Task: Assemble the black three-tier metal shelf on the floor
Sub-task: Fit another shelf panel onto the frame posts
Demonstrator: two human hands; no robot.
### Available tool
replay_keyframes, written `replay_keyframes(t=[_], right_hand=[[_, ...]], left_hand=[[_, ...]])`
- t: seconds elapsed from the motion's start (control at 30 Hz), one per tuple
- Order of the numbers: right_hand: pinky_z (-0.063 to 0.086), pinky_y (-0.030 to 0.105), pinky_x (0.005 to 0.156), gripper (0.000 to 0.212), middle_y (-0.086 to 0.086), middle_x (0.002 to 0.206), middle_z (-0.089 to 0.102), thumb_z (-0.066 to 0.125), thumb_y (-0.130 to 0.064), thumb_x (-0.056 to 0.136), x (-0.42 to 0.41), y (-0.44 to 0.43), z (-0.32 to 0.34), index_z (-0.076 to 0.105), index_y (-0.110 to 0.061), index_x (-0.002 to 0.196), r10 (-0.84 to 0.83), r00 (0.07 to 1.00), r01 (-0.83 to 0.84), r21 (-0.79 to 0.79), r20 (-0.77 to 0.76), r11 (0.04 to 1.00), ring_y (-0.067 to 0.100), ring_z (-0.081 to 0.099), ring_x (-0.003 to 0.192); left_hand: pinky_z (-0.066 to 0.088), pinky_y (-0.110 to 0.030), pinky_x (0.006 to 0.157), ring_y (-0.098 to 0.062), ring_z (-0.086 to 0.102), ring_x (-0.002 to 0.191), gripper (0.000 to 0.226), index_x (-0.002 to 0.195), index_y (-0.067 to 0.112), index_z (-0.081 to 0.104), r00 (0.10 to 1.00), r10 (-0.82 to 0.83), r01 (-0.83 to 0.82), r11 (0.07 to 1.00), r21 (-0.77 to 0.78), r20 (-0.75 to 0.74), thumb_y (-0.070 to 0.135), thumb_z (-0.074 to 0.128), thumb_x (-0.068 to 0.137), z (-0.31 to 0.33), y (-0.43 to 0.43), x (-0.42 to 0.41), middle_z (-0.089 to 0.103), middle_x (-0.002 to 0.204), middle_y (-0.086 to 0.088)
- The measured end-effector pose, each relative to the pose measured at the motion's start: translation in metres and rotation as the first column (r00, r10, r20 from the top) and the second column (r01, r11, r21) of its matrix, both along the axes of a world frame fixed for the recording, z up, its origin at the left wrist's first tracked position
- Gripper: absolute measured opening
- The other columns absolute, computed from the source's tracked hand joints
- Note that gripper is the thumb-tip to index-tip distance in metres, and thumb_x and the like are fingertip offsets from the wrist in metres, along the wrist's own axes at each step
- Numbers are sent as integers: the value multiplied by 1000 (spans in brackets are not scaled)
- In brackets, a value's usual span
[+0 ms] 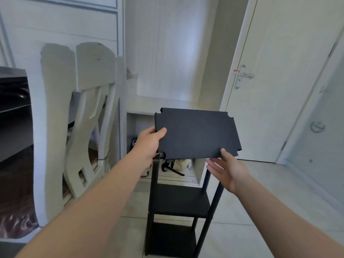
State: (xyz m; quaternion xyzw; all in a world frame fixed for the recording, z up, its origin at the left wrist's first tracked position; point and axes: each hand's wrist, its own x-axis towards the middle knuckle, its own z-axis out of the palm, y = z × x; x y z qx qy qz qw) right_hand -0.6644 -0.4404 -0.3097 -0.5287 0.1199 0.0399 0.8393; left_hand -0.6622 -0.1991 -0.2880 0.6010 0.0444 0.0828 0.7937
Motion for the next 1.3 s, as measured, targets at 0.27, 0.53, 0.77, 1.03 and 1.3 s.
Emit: replay_keyframes(t=[0.27, 0.53, 0.77, 1.03, 1.3], right_hand=[[62, 31, 61, 24, 25, 106, 71, 65, -14, 100, 30, 0, -27, 60, 4, 115, -100, 995, 102, 80, -29, 992, 27, 77, 76], [62, 28, 63, 11, 17, 104, 72, 65, -15, 100, 56, 19, -47, 59, -5, 101, -285, 957, 280, 86, 61, 956, 28, 77, 83], [61, 28, 60, 26, 17, 100, 73, 67, -17, 98, 69, 22, -62, 60, 0, 117, -319, 947, 311, 144, 38, 940, 26, 77, 77], [63, 30, 63, 22, 16, 94, 74, 67, -16, 98, 69, 17, -70, 59, -3, 114, -297, 955, 297, 90, -6, 951, 25, 77, 75], [63, 30, 62, 13, 7, 71, 76, 68, -17, 98, 67, 26, -74, 61, -8, 103, -263, 964, 266, 90, -38, 960, 23, 77, 72]], left_hand=[[59, -34, 82, -17, 66, 108, 38, 134, 23, 59, 994, 93, -86, 991, 105, -59, 34, 63, 98, -28, 2, 18, 68, 121, 5], [52, -31, 72, -2, 61, 70, 29, 82, 23, 67, 976, 195, -218, 896, 386, 98, 46, 57, 96, -91, -61, -4, 68, 76, 9], [48, -26, 67, -11, 65, 79, 29, 98, 26, 66, 952, 60, -89, 993, -83, -300, 54, 60, 94, -103, -96, 43, 78, 90, 10], [47, -37, 84, -11, 62, 72, 24, 97, 17, 67, 928, 242, -276, 957, -86, -284, 41, 61, 96, -111, -109, 59, 77, 76, 6], [52, -44, 99, -11, 66, 77, 23, 98, 16, 67, 923, 261, -294, 952, -80, -284, 39, 63, 95, -115, -100, 52, 77, 75, 6]])
